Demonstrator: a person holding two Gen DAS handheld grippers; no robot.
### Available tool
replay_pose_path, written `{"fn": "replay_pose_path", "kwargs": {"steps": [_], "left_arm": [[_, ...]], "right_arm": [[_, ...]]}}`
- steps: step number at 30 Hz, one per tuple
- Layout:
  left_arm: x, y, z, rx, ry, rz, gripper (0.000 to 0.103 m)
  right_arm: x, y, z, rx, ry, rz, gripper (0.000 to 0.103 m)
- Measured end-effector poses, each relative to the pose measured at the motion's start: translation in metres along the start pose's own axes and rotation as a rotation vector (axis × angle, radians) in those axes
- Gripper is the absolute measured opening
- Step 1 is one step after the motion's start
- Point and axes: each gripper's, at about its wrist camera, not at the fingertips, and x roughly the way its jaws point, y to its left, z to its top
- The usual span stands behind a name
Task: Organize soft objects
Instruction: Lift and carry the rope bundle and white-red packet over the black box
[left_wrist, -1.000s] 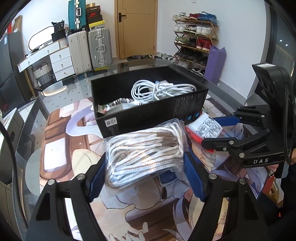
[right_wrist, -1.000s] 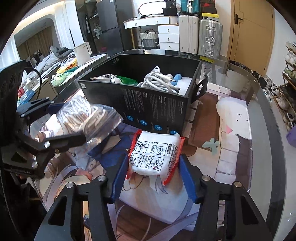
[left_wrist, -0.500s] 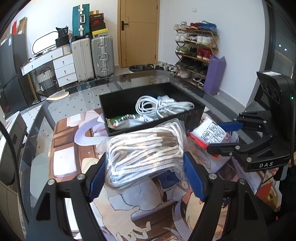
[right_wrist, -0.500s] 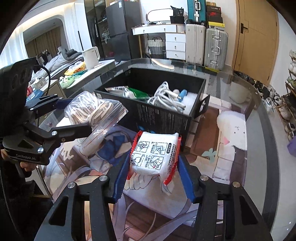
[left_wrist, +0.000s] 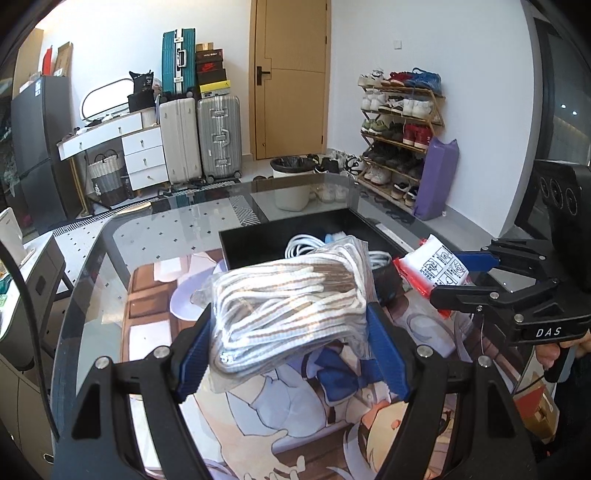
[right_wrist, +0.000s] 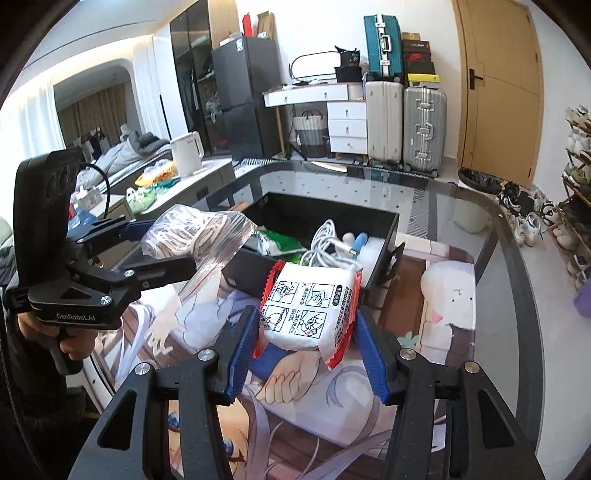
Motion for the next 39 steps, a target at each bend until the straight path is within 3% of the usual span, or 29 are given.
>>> {"fn": "replay_pose_path", "kwargs": {"steps": [21,39], "left_arm": [[0.026,0.013,0.027,-0.053,-0.044,0.027,0.077],[0.054,0.031,0.035,-0.072,-0.018,0.035,0.077]], "right_arm": [[0.001,-0.011,0.043,0.033,-0.09,-0.029,0.053],[0.029,-0.023,0.059,0.036,-0.056,-0.042,0.053]]}}
